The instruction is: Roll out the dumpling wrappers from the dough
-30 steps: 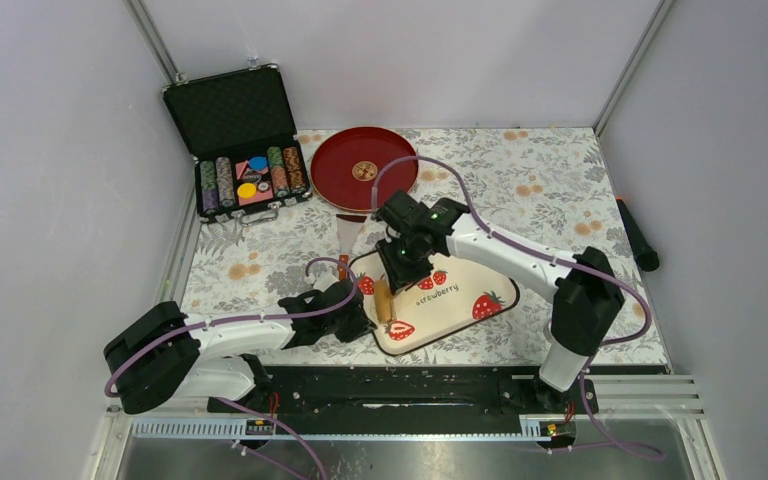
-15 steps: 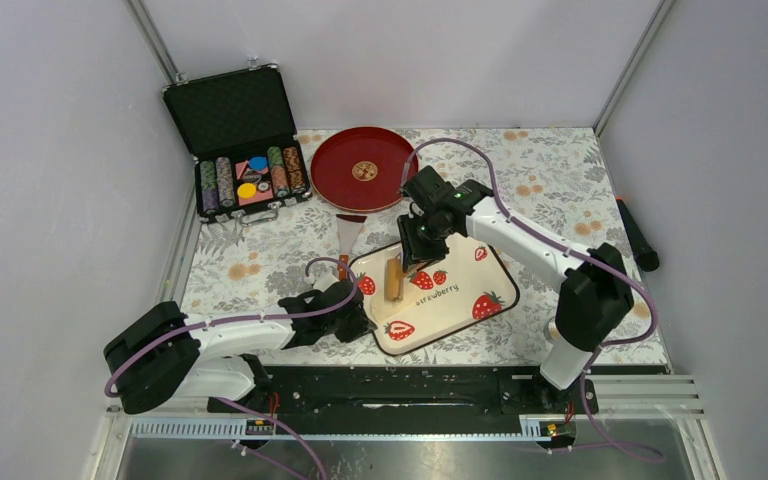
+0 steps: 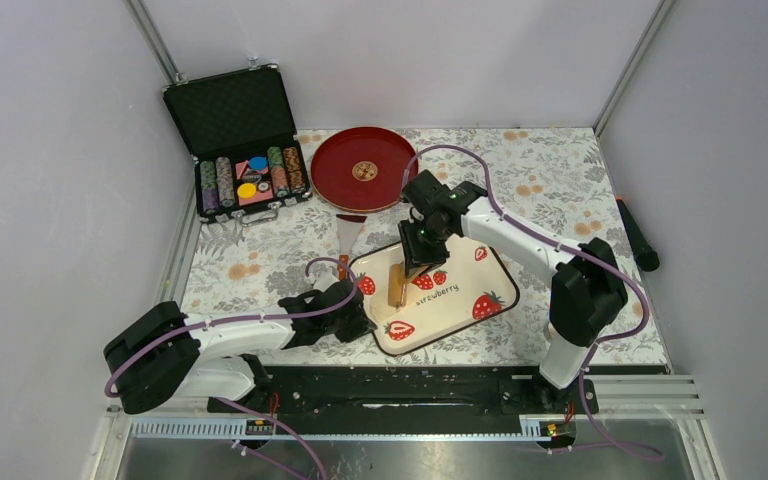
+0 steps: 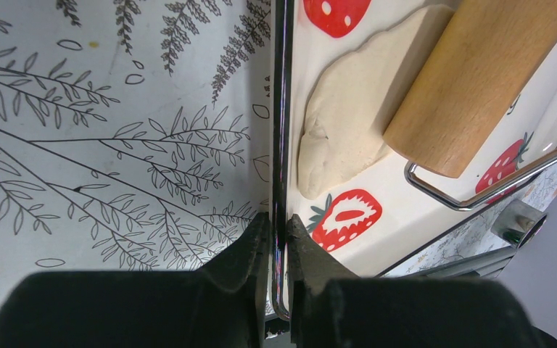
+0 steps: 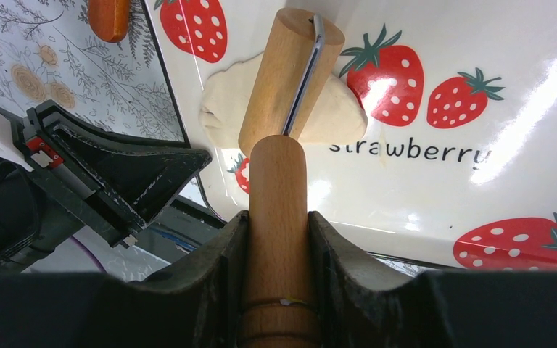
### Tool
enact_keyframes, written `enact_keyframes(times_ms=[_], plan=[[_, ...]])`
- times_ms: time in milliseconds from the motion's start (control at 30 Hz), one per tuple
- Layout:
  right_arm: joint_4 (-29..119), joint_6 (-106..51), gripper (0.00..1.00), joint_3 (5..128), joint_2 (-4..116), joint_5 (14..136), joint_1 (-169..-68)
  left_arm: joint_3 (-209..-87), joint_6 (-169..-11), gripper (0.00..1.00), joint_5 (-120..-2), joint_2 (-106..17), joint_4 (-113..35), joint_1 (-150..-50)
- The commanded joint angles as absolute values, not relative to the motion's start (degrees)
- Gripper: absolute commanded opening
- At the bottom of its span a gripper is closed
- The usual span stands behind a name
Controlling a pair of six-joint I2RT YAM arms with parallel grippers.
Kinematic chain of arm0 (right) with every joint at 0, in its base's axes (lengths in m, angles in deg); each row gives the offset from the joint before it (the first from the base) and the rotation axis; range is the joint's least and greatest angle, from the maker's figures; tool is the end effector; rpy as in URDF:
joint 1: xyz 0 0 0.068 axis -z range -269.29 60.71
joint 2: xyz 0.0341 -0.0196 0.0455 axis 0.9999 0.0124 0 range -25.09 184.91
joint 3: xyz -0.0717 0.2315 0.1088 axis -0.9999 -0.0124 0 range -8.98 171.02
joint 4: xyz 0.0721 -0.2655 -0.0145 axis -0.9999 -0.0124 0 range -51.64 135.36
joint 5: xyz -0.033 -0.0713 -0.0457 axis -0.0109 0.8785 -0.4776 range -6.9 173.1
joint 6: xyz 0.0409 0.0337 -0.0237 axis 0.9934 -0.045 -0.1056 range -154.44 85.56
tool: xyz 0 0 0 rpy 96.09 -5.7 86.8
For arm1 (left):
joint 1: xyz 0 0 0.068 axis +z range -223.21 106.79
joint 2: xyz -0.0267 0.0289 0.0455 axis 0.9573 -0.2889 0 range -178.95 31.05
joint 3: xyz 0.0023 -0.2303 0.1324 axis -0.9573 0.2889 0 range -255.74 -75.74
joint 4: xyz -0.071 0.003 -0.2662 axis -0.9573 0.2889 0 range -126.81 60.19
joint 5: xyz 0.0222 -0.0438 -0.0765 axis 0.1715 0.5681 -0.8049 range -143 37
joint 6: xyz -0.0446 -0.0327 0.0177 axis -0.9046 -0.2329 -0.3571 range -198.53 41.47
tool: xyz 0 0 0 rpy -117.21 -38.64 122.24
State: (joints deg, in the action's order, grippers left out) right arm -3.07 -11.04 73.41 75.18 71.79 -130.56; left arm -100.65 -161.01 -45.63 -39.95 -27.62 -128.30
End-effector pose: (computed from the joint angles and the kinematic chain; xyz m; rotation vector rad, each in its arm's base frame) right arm 0.2785 0.2552 0.2381 -0.5003 2.8007 0.5570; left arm 0.1336 -0.1819 0.1157 -0.6953 2.6236 -0.7274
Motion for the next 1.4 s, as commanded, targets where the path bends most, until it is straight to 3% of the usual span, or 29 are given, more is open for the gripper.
enact_keyframes(times_ms=[0,333,867,1367], plan=[[-10.5,-12.5,0.0,69.7,79.4,78.2,-129.6,-100.4,-161.1,0.0,-42.9,-41.4,-23.0,-128.4],[-12.9,-16.3,0.0,67.1,80.8,78.3,-124.7,-100.5,-161.1,0.0,-42.9,-41.5,-23.0,-128.3],[-20.1,-19.9,0.0,67.5,84.7,93.2,-122.2,-100.5,-161.1,0.0,-42.9,-41.4,-23.0,-128.3],[-21.1,-22.1,0.0,66.5,85.3,95.3,-117.2,-100.2,-161.1,0.0,-43.0,-41.0,-23.2,-128.3]])
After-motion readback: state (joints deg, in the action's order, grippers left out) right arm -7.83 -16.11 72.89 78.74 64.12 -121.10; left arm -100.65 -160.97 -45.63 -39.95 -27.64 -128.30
